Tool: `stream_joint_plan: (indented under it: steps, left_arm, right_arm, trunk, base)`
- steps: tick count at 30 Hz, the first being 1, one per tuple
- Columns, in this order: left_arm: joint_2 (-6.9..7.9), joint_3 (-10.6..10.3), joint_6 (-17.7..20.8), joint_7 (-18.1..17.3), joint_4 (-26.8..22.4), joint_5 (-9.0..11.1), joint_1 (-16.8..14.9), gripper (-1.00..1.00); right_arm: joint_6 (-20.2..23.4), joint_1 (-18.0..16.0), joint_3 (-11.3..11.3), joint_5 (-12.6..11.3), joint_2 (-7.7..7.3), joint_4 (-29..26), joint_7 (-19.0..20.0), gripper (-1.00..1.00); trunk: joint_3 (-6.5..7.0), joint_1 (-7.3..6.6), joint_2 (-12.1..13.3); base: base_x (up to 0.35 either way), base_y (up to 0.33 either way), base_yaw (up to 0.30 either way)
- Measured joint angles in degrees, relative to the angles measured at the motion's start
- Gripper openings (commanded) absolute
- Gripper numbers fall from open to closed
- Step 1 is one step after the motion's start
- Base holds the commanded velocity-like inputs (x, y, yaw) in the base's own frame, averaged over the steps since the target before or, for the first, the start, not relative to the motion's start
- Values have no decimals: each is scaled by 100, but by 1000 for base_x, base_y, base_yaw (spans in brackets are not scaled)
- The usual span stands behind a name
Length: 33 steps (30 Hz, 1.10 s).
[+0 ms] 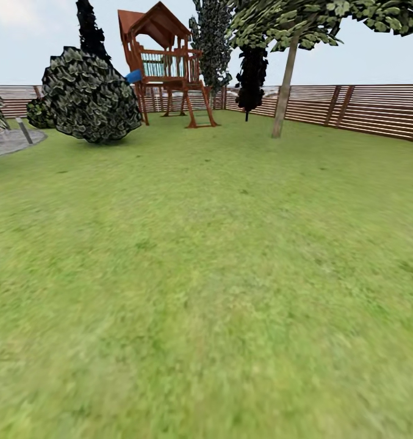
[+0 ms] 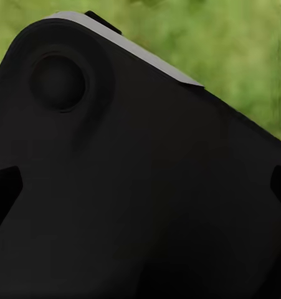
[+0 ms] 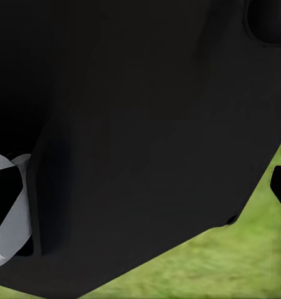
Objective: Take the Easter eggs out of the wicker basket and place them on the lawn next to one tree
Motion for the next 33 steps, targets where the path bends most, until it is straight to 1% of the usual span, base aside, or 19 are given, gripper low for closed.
stream_joint_plan:
  steps: [33]
  left_arm:
    - [0,0,0,0,5,0,0,100]
  right_arm:
    - [0,0,0,-1,0,0,2,100]
  trunk:
    - [0,0,0]
  base:
    - [343,-89,0]
